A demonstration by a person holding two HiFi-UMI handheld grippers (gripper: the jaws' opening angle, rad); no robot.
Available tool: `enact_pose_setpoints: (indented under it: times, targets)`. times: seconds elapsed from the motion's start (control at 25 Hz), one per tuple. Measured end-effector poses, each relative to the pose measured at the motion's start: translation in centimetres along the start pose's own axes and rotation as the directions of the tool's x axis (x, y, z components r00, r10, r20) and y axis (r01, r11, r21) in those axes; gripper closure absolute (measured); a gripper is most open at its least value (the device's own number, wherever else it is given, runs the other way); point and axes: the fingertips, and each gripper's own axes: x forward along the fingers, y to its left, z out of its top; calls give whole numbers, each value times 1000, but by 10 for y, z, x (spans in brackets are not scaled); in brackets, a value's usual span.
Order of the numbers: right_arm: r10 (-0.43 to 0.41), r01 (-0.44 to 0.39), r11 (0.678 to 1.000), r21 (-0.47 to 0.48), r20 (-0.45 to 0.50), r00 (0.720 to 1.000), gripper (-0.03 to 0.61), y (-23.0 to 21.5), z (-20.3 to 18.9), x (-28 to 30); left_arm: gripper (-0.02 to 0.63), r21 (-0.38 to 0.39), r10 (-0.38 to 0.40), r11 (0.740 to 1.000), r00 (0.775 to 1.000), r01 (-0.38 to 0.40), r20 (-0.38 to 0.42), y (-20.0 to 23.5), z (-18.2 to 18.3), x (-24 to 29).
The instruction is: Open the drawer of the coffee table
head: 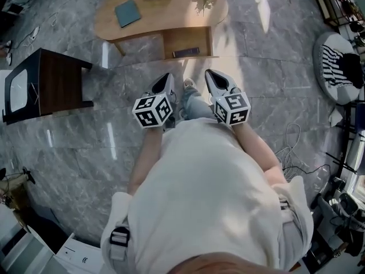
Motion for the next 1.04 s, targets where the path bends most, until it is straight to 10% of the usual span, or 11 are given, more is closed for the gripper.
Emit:
enact_pose_setpoints:
  times: [1.04]
  targets:
    - [-6, 6, 1000, -5, -1, 1000, 578, 1, 4, 7, 614, 4, 2, 1000, 998, -2, 59, 5, 16, -3]
